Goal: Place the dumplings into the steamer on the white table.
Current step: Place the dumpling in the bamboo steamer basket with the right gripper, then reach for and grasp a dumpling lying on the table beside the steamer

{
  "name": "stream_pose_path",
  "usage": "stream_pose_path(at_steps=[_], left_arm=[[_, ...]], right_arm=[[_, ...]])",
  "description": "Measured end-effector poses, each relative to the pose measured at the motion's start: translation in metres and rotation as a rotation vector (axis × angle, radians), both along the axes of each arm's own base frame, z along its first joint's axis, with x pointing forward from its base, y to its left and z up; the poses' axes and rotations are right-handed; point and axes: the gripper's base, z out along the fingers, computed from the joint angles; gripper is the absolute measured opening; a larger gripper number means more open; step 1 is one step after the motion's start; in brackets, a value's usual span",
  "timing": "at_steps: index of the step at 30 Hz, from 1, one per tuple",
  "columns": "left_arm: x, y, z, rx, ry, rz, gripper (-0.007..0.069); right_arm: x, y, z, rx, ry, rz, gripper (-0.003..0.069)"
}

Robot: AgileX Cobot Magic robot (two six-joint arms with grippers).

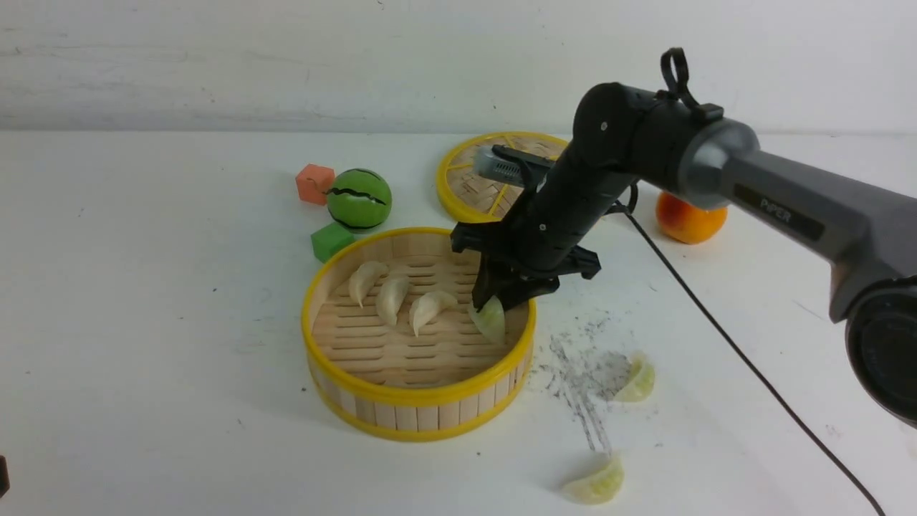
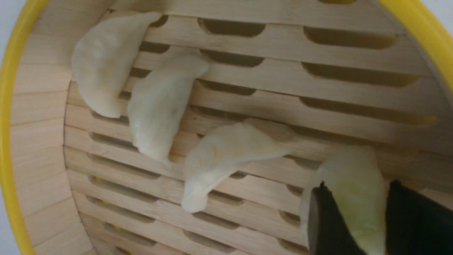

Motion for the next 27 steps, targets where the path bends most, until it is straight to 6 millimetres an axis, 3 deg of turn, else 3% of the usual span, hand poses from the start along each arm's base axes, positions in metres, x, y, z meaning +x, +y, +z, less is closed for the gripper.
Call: stream_pose_path(at_steps=[5, 9, 16, 19, 20, 22, 26, 27], left_arm=[[0.000, 0.000, 0.000, 0.000, 0.000, 0.000, 0.0000], [0.000, -0.001, 0.001, -0.007, -0.013, -0.008, 0.0000], [0.000, -0.001, 0.002, -0.010, -0.020, -0.012, 0.0004], [0.000, -0.001, 0.002, -0.010, -0.020, -0.012, 0.0006], [0.000, -0.001, 0.002, -0.010, -0.020, -0.012, 0.0008], [0.000, -0.001, 0.002, -0.010, -0.020, -0.012, 0.0011], [0.000, -0.001, 0.002, -0.010, -0.020, -0.012, 0.0015], [0.000, -0.001, 0.002, -0.010, -0.020, -0.012, 0.0017]], right_arm=[[-0.001, 0.000, 0.005, -0.002, -0.027, 0.034, 0.0336], [-0.003, -0.002, 0.026, -0.010, -0.080, 0.077, 0.0349], [-0.028, -0.024, 0.129, -0.120, -0.323, 0.203, 0.0349], [-0.037, -0.039, 0.150, -0.235, -0.369, 0.200, 0.0349], [-0.040, -0.054, 0.158, -0.343, -0.385, 0.144, 0.0349], [-0.040, -0.067, 0.154, -0.402, -0.365, 0.092, 0.0349], [-0.036, -0.086, 0.124, -0.459, -0.257, 0.042, 0.0349], [-0.037, -0.090, 0.101, -0.462, -0.182, 0.038, 0.0349]])
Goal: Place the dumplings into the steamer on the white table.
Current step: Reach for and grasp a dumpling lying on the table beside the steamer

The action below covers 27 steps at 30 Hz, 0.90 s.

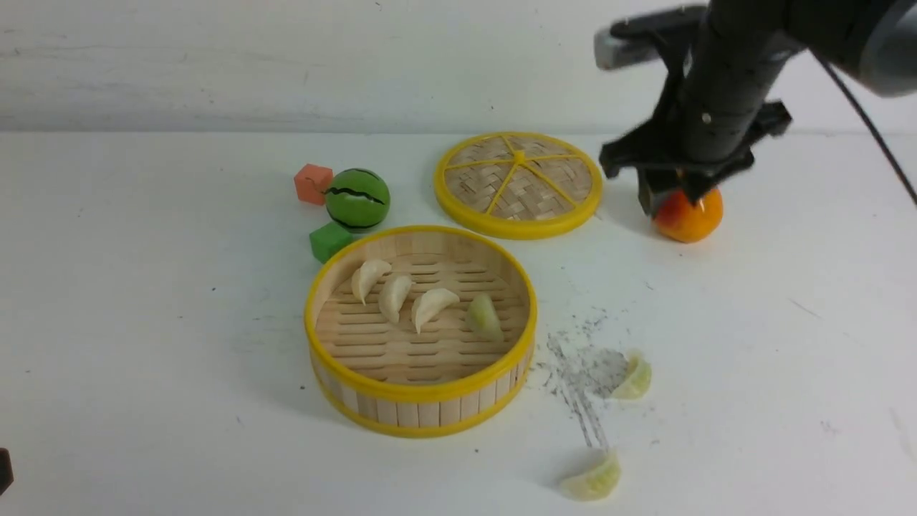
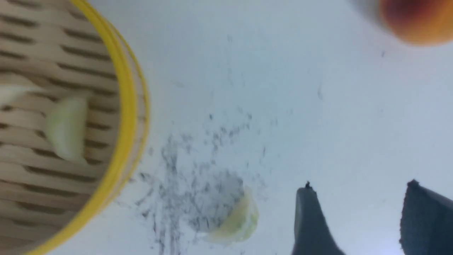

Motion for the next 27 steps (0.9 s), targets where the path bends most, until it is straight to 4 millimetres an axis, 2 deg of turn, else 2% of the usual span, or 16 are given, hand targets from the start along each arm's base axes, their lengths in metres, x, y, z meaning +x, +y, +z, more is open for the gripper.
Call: stream_pose_path(at_steps=[3, 4, 6, 9, 15, 18, 21, 25, 27], left_arm=[[0.000, 0.000, 0.000, 0.000, 0.000, 0.000, 0.0019], [0.000, 0.000, 0.000, 0.000, 0.000, 0.000, 0.0019], [0.000, 0.000, 0.000, 0.001, 0.002, 0.001, 0.0020], [0.000, 0.001, -0.001, 0.005, 0.011, 0.006, 0.0020], [0.000, 0.001, -0.001, 0.004, 0.008, 0.005, 0.0021], [0.000, 0.000, -0.001, 0.003, 0.006, 0.004, 0.0024], [0.000, 0.000, -0.001, 0.003, 0.006, 0.004, 0.0027], [0.000, 0.000, -0.001, 0.003, 0.006, 0.004, 0.0029], [0.000, 0.000, -0.001, 0.003, 0.006, 0.004, 0.0031]], right_arm=[[-0.009, -0.001, -0.058, 0.042, 0.151, -0.032, 0.0349], [-0.009, -0.001, -0.058, 0.042, 0.151, -0.032, 0.0349], [-0.016, 0.002, -0.093, 0.109, 0.167, -0.065, 0.0349], [-0.019, 0.004, -0.112, 0.161, 0.146, -0.097, 0.0349], [-0.027, 0.000, -0.133, 0.149, 0.175, -0.111, 0.0330], [-0.028, 0.000, -0.141, 0.144, 0.198, -0.116, 0.0291], [-0.028, 0.000, -0.141, 0.143, 0.191, -0.100, 0.0216], [-0.028, 0.001, -0.137, 0.136, 0.172, -0.046, 0.0211], [-0.029, 0.001, -0.129, 0.141, 0.153, -0.027, 0.0211]])
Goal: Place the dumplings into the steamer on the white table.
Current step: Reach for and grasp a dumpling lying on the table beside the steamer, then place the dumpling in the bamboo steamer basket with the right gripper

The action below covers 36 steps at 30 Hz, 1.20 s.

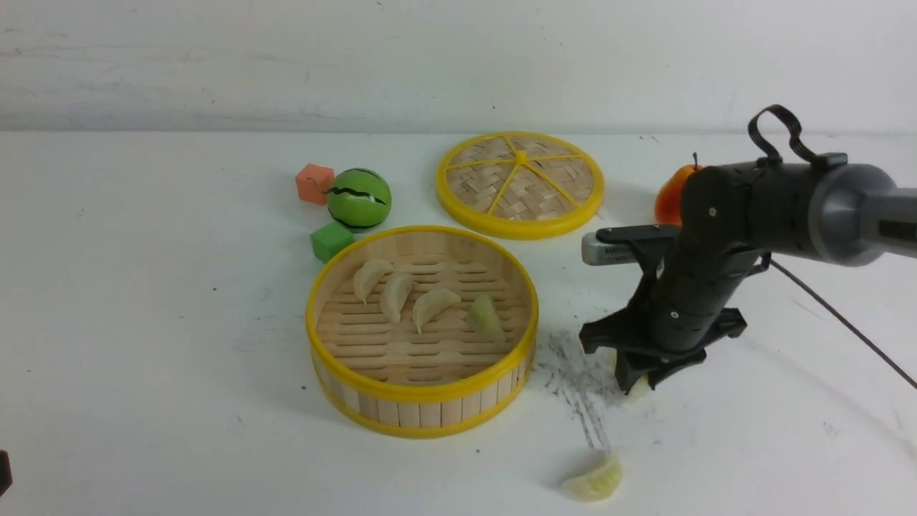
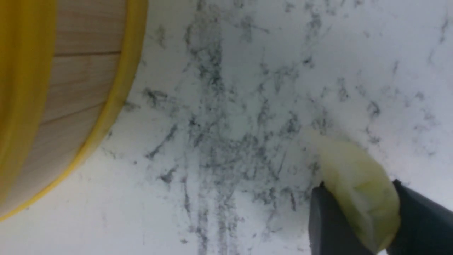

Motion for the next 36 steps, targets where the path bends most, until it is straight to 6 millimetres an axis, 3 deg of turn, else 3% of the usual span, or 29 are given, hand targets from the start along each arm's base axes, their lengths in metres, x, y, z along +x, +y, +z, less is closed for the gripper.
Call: stream_pose_path(at_steps=[2, 3, 5, 8, 11, 15, 18, 20, 21, 26, 29, 31, 36], left_arm=[[0.000, 0.000, 0.000, 0.000, 0.000, 0.000, 0.0033], [0.000, 0.000, 0.000, 0.000, 0.000, 0.000, 0.0033], [0.000, 0.000, 0.000, 0.000, 0.000, 0.000, 0.0034], [0.000, 0.000, 0.000, 0.000, 0.000, 0.000, 0.0034], [0.000, 0.000, 0.000, -0.001, -0.003, -0.002, 0.0034], [0.000, 0.000, 0.000, -0.003, -0.005, -0.003, 0.0034], [0.000, 0.000, 0.000, -0.003, -0.005, -0.003, 0.0035], [0.000, 0.000, 0.000, -0.002, -0.004, -0.003, 0.0036], [0.000, 0.000, 0.000, -0.002, -0.004, -0.003, 0.0036], [0.000, 0.000, 0.000, -0.001, -0.003, -0.002, 0.0038], [0.000, 0.000, 0.000, -0.001, -0.003, -0.002, 0.0039], [0.000, 0.000, 0.000, -0.001, -0.003, -0.002, 0.0043], [0.000, 0.000, 0.000, -0.001, -0.003, -0.002, 0.0048]], right_arm=[[0.000, 0.002, 0.021, 0.033, -0.044, 0.004, 0.0211], [0.000, 0.002, 0.021, 0.035, -0.042, 0.003, 0.0211], [0.003, 0.010, 0.054, 0.107, -0.120, 0.001, 0.0211], [0.005, 0.044, 0.093, 0.203, -0.228, 0.076, 0.0211], [0.001, 0.087, 0.107, 0.264, -0.278, 0.167, 0.0211], [-0.003, 0.150, 0.088, 0.313, -0.268, 0.259, 0.0211], [0.000, 0.179, 0.058, 0.313, -0.217, 0.275, 0.0211], [0.001, 0.186, 0.049, 0.309, -0.201, 0.280, 0.0211], [0.004, 0.194, 0.034, 0.303, -0.181, 0.282, 0.0211], [0.010, 0.200, 0.013, 0.291, -0.162, 0.278, 0.0211], [0.011, 0.200, 0.015, 0.294, -0.171, 0.277, 0.0211], [0.011, 0.200, 0.014, 0.294, -0.169, 0.276, 0.0233], [0.011, 0.200, 0.019, 0.309, -0.174, 0.272, 0.0372]])
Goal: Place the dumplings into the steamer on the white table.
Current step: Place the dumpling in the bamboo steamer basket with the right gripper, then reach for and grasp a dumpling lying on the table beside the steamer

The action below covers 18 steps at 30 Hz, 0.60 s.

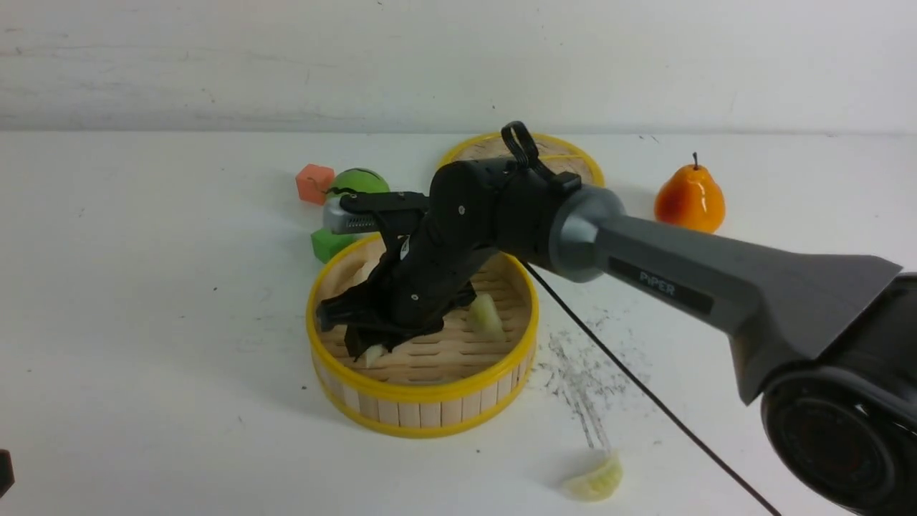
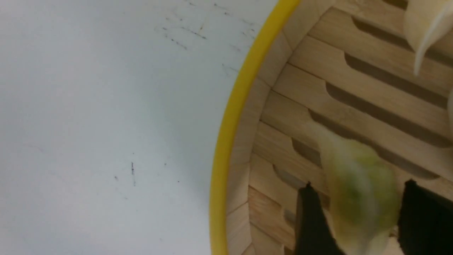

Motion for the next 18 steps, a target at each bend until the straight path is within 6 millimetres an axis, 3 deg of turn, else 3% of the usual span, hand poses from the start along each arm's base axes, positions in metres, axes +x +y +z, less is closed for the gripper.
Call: stream_pose_path(at_steps=[5, 8, 10, 13, 14, 16, 18], left_arm=[[0.000, 0.000, 0.000, 0.000, 0.000, 0.000, 0.0049], [0.000, 0.000, 0.000, 0.000, 0.000, 0.000, 0.0051], [0.000, 0.000, 0.000, 0.000, 0.001, 0.000, 0.0053], [0.000, 0.000, -0.001, 0.003, 0.006, 0.004, 0.0057], [0.000, 0.000, -0.001, 0.003, 0.006, 0.004, 0.0059], [0.000, 0.000, -0.001, 0.003, 0.006, 0.004, 0.0062], [0.000, 0.000, -0.001, 0.003, 0.006, 0.004, 0.0063]], right_arm=[[-0.003, -0.005, 0.031, 0.012, -0.062, 0.004, 0.0438], [-0.014, -0.019, 0.081, 0.000, -0.148, 0.005, 0.0447], [-0.021, -0.028, 0.104, -0.027, -0.193, 0.012, 0.0447], [-0.037, -0.066, 0.156, -0.146, -0.295, -0.016, 0.0447], [-0.037, -0.073, 0.159, -0.162, -0.298, -0.032, 0.0447], [-0.040, -0.106, 0.162, -0.235, -0.278, -0.095, 0.0447], [-0.044, -0.136, 0.144, -0.286, -0.200, -0.156, 0.0447]])
